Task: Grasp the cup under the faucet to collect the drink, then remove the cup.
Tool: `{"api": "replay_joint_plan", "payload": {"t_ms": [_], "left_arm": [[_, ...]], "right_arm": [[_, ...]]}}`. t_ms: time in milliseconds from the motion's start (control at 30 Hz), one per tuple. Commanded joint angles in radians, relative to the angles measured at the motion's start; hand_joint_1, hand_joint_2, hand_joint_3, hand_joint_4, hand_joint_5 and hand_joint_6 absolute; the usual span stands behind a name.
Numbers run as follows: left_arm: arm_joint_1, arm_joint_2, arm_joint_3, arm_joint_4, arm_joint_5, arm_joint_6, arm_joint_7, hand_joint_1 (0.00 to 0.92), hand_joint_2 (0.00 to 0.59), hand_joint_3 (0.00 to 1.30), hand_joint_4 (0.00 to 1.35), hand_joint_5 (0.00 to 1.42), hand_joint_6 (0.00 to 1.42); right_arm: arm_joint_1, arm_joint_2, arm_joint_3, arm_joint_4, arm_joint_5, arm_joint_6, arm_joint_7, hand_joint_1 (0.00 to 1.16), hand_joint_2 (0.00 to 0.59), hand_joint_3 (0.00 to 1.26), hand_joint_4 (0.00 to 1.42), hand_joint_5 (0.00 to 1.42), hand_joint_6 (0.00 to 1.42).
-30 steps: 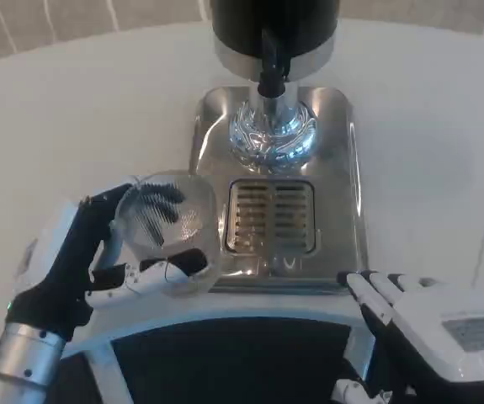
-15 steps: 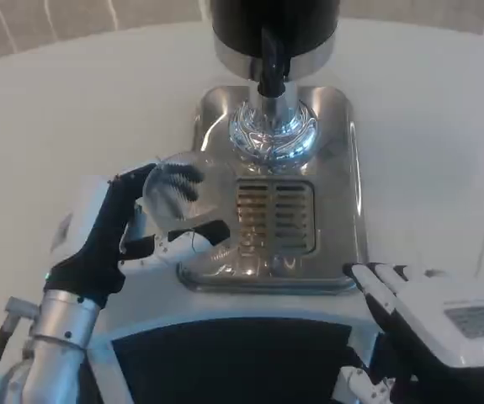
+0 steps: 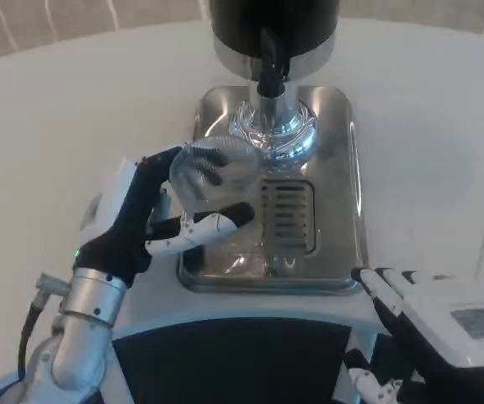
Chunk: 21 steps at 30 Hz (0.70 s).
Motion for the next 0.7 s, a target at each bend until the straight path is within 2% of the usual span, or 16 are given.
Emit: {"api": "replay_joint_plan", "payload": {"t_ms": [33,400,700], "left_arm": [[-0.048,-0.011,-0.026,0.043,0.015,-0.034,0.034,0.536,0.072,1.02,1.24,1.4,1.42],[-0.11,-0.034,-0.077,0.126,0.042,-0.034,0.07,0.535,0.071,1.02,1.24,1.4,1.42],[-0.155,-0.049,-0.101,0.181,0.061,-0.012,0.115,0.538,0.073,1.02,1.24,1.4,1.42]], "right_arm": [[-0.004,0.011,-0.009,-0.01,-0.004,0.005,0.015,0.18,0.507,0.0,0.0,0.0,0.0],[0.015,0.016,-0.038,-0.022,0.005,0.004,0.023,0.18,0.505,0.0,0.0,0.0,0.0],[0.016,0.02,-0.042,-0.003,0.009,0.007,0.017,0.18,0.505,0.0,0.0,0.0,0.0]]}}
